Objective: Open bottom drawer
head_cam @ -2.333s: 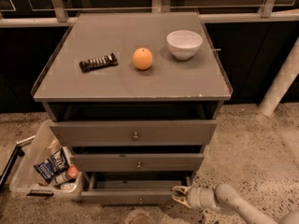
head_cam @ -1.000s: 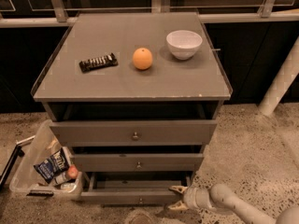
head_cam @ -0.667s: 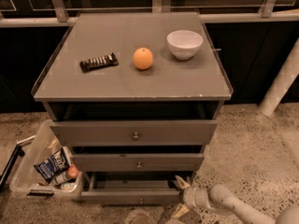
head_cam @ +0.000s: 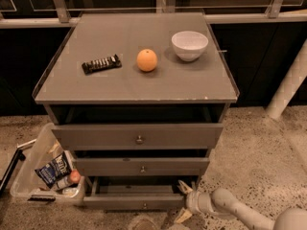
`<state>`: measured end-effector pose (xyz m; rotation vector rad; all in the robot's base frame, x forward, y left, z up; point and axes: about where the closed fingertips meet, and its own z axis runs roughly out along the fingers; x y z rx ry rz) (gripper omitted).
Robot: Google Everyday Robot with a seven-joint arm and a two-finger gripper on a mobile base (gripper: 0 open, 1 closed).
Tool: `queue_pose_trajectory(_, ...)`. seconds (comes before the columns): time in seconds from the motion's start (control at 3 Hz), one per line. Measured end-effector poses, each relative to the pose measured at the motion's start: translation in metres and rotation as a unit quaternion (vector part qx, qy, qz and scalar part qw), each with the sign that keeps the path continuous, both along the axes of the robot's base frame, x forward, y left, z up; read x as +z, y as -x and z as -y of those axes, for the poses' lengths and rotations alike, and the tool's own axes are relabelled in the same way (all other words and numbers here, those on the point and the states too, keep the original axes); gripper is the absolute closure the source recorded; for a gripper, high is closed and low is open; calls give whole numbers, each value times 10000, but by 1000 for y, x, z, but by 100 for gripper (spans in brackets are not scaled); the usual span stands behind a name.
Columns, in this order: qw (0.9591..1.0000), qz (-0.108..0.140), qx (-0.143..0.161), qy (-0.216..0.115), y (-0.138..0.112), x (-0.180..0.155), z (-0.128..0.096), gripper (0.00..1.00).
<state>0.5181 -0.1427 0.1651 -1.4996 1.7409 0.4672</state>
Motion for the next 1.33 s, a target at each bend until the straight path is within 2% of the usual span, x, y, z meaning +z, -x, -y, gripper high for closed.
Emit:
queue_pose_trajectory(0.33,10000,1,1,-1,0,0,0,19)
queue_pose_trajectory(0.67,10000,8,12,-10,0,1,-1,42)
queue_pose_trajectory(1.0,9997,80,204,-147,16,6,-3,65)
queue_pose_trajectory(1.33,9994,25,240,-252,39,1,6,88)
